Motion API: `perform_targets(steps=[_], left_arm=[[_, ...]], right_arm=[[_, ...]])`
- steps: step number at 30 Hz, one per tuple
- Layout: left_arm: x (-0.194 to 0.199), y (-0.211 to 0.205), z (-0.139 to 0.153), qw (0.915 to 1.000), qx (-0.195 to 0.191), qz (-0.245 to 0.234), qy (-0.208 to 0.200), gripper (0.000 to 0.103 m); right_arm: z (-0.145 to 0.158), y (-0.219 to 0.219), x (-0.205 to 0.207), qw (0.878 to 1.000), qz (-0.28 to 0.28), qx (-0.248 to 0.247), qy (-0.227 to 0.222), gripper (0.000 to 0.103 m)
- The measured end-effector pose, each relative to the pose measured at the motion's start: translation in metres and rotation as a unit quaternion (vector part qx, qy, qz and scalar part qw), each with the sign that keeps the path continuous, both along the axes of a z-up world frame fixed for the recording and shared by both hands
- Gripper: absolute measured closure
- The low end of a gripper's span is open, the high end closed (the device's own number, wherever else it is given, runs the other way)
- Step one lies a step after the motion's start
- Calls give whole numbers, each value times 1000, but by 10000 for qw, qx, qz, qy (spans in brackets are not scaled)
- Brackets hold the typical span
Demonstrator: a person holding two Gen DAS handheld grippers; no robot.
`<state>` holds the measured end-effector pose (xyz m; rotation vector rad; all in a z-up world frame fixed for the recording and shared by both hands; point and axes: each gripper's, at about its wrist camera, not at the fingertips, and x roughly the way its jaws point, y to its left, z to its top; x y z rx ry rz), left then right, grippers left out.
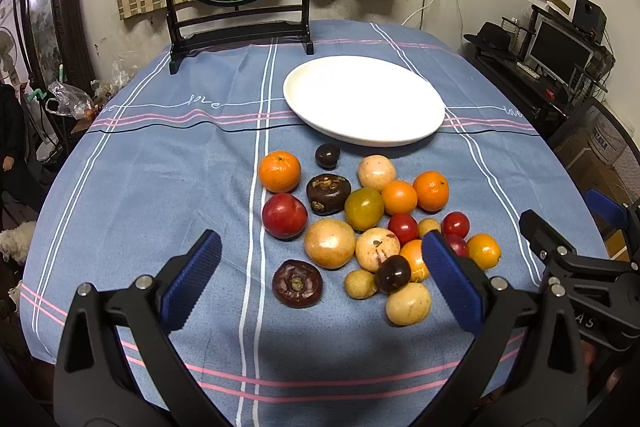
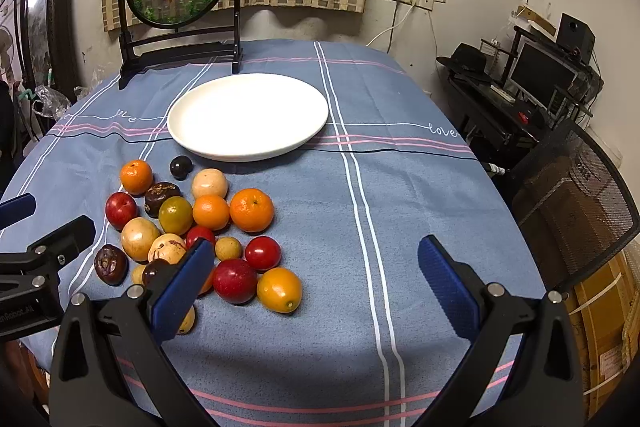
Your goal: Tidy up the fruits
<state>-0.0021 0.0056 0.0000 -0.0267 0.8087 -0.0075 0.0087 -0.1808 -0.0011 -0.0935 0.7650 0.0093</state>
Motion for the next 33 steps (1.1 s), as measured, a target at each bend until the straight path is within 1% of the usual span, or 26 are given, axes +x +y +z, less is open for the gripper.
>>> perform_targets(steps=[33], left_arm=[[4,0,-5,10000,-22,9,58,2]], right_arm=[[3,5,-1,9999,78,-96,6,1]])
